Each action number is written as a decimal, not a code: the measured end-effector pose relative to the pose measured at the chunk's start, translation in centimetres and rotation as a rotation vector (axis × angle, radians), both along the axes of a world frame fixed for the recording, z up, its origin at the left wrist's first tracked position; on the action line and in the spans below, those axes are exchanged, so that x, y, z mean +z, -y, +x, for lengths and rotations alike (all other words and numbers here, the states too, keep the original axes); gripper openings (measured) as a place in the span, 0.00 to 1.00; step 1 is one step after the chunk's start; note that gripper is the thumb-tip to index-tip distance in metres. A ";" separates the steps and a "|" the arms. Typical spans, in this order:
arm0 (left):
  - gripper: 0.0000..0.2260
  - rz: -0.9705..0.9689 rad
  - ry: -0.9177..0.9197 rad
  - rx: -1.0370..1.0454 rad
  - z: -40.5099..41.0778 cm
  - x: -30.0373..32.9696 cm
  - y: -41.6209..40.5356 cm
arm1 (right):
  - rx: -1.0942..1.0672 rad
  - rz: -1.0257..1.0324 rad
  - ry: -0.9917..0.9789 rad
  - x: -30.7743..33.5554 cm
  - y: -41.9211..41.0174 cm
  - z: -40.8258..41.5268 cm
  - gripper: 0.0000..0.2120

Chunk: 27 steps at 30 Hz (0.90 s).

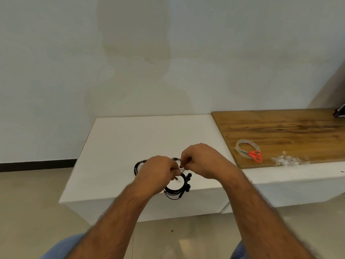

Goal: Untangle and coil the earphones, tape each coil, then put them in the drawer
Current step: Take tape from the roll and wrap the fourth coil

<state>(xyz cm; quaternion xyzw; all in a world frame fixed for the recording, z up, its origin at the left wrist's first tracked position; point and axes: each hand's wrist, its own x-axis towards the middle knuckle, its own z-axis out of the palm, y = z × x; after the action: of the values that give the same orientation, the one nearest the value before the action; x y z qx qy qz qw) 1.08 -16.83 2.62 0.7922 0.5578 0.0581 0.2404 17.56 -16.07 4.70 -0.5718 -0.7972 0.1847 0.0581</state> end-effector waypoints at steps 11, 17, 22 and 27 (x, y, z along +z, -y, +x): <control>0.09 0.103 0.027 -0.253 0.8 0.9 1.1 | -0.028 -0.291 -0.295 0.8 0.1 2.4 0.08; 0.10 0.217 0.075 -0.332 1.1 1.1 1.7 | -0.002 -0.521 -0.581 0.5 0.1 4.2 0.09; 0.17 0.234 0.080 -0.355 1.2 1.3 2.0 | 0.009 -0.699 -0.702 -0.1 0.3 4.2 0.11; 0.21 0.263 0.135 -0.342 1.0 0.9 1.9 | -0.007 -0.789 -0.783 -1.0 0.3 4.0 0.12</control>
<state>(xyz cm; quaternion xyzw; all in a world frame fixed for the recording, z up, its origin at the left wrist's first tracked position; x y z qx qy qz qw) 2.04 -18.78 3.52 0.8941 0.3857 0.1415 0.1783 21.58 -16.39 3.71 -0.4415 -0.5844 0.6678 0.1322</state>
